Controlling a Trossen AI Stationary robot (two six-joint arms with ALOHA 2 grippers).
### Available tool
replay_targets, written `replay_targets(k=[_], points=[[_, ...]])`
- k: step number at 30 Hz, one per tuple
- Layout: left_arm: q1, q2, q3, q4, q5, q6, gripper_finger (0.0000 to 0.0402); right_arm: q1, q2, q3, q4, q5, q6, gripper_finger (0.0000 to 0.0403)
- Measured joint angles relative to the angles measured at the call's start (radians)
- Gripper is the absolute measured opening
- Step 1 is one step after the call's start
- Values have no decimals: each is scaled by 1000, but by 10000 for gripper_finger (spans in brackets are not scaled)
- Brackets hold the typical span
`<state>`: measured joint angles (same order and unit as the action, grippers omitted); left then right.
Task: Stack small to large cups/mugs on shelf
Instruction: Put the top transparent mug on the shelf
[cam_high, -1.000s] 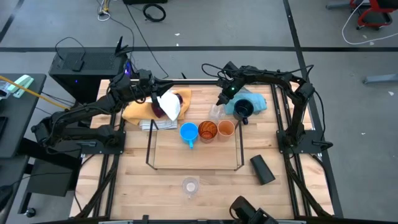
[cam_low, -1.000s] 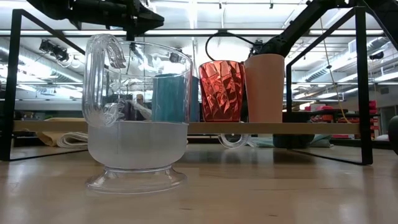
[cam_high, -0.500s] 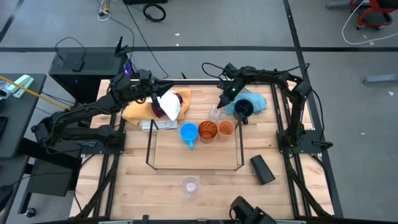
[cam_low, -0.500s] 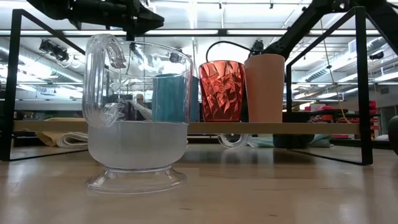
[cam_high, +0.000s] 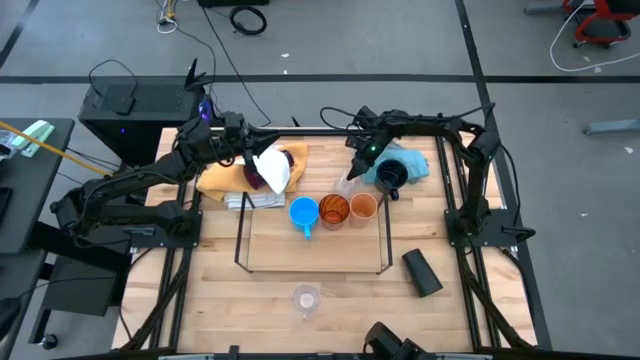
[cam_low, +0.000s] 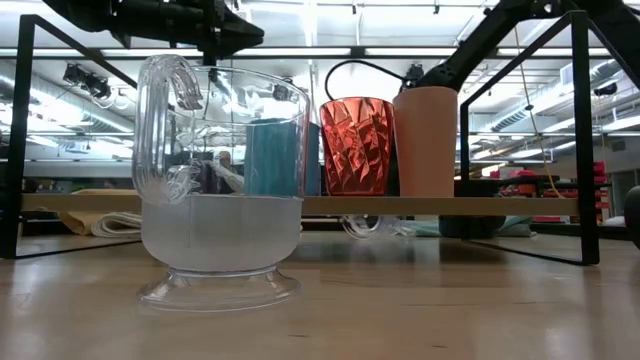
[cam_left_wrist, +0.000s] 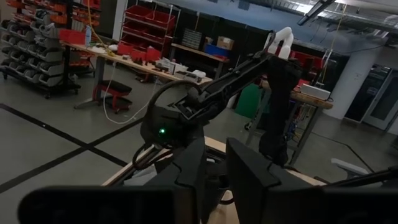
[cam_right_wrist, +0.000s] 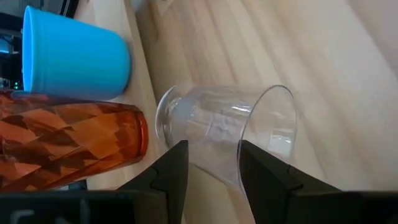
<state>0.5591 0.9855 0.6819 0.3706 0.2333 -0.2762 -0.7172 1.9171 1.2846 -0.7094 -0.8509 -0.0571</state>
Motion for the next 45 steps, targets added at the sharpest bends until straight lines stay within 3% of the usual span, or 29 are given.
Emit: replay_targets(k=[9, 16, 32, 45], points=[[0, 0, 0, -3, 0, 1, 73, 36, 0, 0, 1, 1, -13, 128], [0, 0, 0, -4, 0, 1, 70, 42, 0, 1, 32, 4, -38, 14], [0, 0, 0, -27, 0, 2, 70, -41, -3, 28, 43, 101, -43, 2], [0, 0, 0, -27, 0, 11, 68, -63, -3, 380, -174, 110, -130, 0]])
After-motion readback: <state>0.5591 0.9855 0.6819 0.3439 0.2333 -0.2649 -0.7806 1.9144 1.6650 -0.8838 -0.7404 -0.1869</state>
